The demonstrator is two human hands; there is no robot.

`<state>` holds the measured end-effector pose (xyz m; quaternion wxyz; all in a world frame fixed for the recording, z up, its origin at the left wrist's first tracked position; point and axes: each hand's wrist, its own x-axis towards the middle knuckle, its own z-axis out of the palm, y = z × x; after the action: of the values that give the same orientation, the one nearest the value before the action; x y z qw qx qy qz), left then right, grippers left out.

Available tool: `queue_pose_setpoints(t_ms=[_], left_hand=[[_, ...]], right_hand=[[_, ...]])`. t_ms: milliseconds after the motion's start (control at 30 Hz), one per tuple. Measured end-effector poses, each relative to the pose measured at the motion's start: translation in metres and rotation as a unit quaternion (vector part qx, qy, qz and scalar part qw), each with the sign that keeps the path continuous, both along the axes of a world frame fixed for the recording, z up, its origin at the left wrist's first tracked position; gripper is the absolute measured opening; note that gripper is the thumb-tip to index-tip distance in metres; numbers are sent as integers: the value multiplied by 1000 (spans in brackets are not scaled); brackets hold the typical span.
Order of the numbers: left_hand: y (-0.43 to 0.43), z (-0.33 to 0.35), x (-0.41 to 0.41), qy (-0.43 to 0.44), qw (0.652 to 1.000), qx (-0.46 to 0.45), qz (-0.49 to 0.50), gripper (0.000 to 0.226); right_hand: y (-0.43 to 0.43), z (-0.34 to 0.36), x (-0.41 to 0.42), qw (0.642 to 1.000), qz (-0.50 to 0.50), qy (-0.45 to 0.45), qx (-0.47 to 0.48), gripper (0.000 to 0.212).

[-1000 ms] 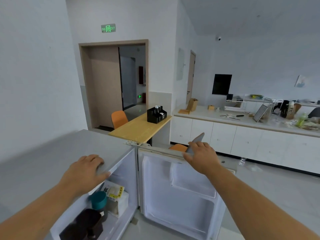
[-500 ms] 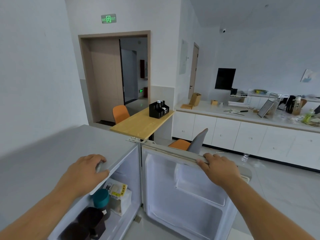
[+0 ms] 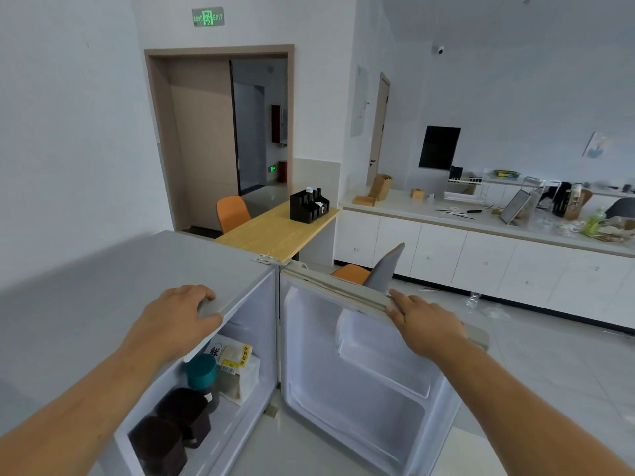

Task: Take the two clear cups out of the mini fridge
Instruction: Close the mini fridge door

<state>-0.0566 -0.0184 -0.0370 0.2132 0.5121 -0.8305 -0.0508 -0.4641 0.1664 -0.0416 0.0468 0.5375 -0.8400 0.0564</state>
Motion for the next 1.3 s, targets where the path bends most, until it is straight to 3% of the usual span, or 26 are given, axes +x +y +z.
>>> queue_pose_setpoints(t_ms=[367,633,933,1300], left_hand=[[-3,-2,3,5,1000,-5,-1,37],[-2,-2,3,9,1000,-12,-4,39],[2,0,5,13,1000,-1,-11,41],[6,5,7,5,1000,10,-17,45]], right_hand=[[21,-5,26,993,70,-31,-84,43],[25,23,59,988,154,10,-30,37],[23,7,121,965,215,-94,-114,47],[1,-4,183,941,285,-122,-137,43]])
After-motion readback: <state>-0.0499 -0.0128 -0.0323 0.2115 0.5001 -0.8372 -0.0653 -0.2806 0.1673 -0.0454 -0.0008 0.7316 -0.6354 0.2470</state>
